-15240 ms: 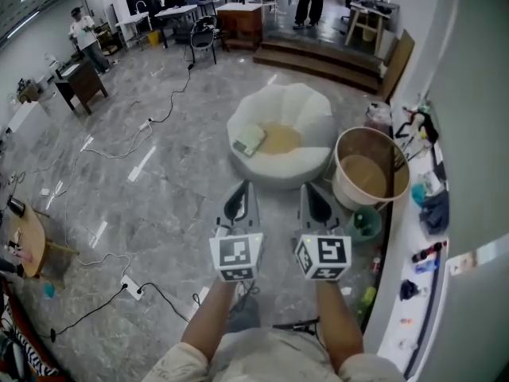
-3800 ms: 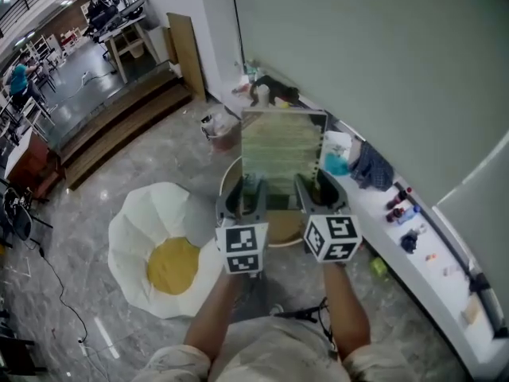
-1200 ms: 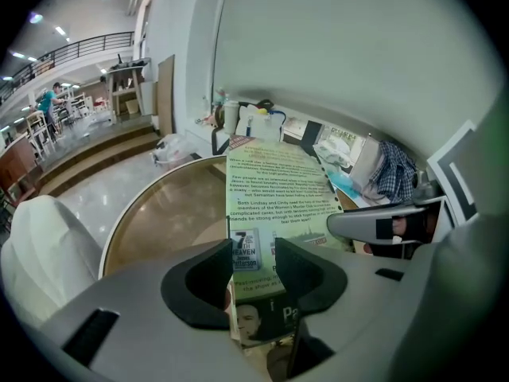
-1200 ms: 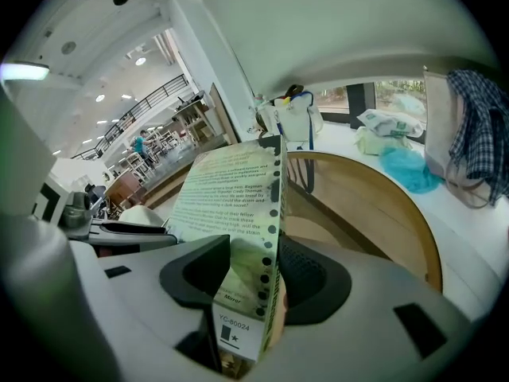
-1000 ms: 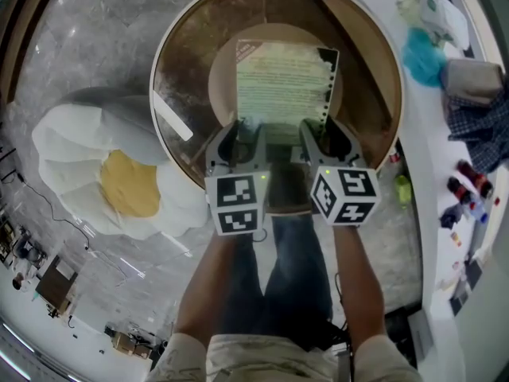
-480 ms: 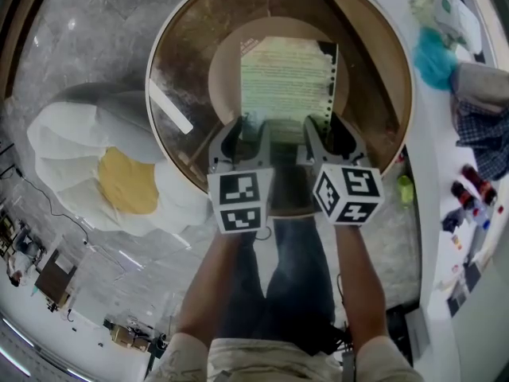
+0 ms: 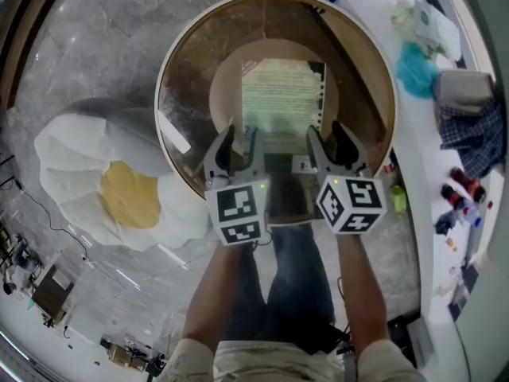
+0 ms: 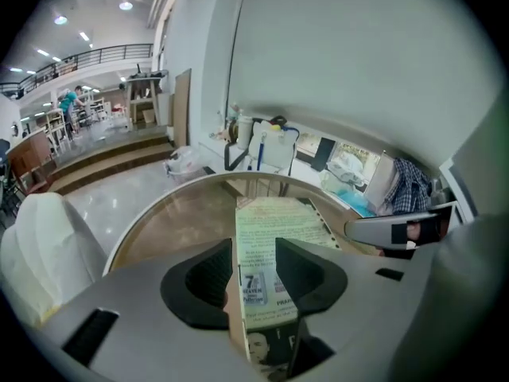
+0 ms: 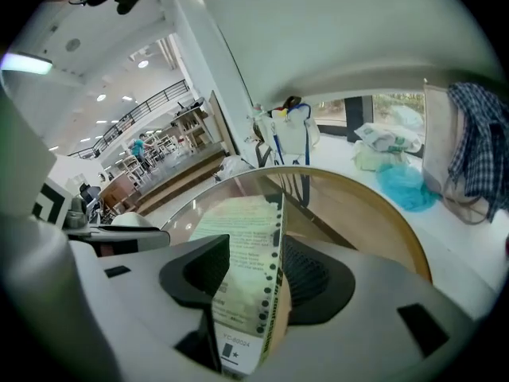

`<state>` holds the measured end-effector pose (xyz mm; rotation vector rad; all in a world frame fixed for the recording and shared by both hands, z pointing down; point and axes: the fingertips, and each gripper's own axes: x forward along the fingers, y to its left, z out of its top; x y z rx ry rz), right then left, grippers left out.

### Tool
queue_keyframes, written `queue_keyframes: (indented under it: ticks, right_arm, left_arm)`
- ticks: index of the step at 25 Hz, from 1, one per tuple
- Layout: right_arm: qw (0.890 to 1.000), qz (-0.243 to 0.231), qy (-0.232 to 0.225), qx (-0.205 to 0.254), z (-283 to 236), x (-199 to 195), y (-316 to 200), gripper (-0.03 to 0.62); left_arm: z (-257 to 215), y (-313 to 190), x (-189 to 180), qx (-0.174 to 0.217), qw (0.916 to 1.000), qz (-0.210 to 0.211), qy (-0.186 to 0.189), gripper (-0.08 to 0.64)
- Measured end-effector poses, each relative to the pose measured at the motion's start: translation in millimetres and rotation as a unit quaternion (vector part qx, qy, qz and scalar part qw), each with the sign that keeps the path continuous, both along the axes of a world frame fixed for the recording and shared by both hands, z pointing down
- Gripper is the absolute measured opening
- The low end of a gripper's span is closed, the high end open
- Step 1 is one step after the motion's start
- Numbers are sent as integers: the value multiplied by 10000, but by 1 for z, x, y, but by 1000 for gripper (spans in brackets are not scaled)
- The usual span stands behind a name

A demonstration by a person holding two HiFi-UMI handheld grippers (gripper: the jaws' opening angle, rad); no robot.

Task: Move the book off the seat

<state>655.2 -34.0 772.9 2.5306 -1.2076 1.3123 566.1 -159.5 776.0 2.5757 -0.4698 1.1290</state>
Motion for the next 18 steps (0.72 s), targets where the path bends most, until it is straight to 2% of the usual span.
queue_keyframes:
  ticks: [4, 8, 14, 18]
  right_arm:
    - [9984, 51, 528, 218, -59, 11, -11, 201]
    - [9952, -16, 847, 498, -125, 20, -28, 201]
    - [9851, -71, 1445, 935, -233, 36, -51, 201]
    - [9735, -63, 1922, 1241, -312, 40, -53, 201]
  left_arm:
    - [-56, -19, 11, 296, 9986, -6, 450, 175]
    - [-122, -33, 23, 667, 9937, 77, 898, 175]
    - [-240, -49, 39, 1153, 9785, 177, 1704, 173]
    - [-324, -61, 42, 1553, 9656, 115, 2080, 173]
